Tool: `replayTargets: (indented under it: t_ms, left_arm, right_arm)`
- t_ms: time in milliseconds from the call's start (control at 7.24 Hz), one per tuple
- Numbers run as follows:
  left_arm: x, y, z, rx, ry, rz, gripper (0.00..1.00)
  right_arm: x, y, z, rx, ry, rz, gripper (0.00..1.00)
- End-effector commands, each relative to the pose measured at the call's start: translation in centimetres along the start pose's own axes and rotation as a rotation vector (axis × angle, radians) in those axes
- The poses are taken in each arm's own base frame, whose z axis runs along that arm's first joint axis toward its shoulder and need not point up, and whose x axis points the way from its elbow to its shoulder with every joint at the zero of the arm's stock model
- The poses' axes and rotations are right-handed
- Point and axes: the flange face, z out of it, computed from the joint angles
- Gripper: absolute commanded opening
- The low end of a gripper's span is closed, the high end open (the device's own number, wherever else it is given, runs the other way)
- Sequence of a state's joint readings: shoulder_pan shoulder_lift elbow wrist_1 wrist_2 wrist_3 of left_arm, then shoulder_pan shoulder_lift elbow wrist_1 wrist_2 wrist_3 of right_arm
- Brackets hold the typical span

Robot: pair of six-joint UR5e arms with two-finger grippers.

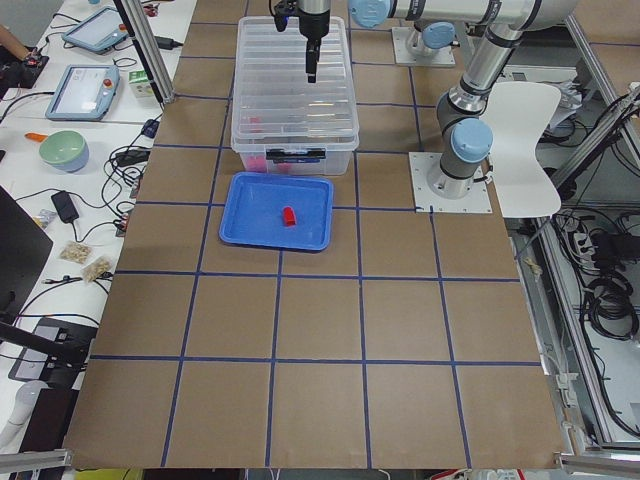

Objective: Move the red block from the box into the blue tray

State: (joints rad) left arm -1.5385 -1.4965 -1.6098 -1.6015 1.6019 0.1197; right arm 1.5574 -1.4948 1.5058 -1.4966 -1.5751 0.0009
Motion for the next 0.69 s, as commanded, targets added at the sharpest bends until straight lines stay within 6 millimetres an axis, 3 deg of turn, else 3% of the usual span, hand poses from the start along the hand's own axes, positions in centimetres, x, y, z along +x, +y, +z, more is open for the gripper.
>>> replayTargets:
  t_ms: [0, 552]
  left_arm:
    - [-0.01, -0.01, 0.07, -0.002, -0.001, 0.0, 1.0]
    - [0.0, -0.03, 0.0, 0.0, 0.0, 0.0, 1.0]
  right_arm:
    - [0.1, 0.55, -0.58, 0.01, 0.008, 0.012, 1.0]
    - [0.81, 0.33, -0.77, 0.022, 0.007, 0.026, 1.0]
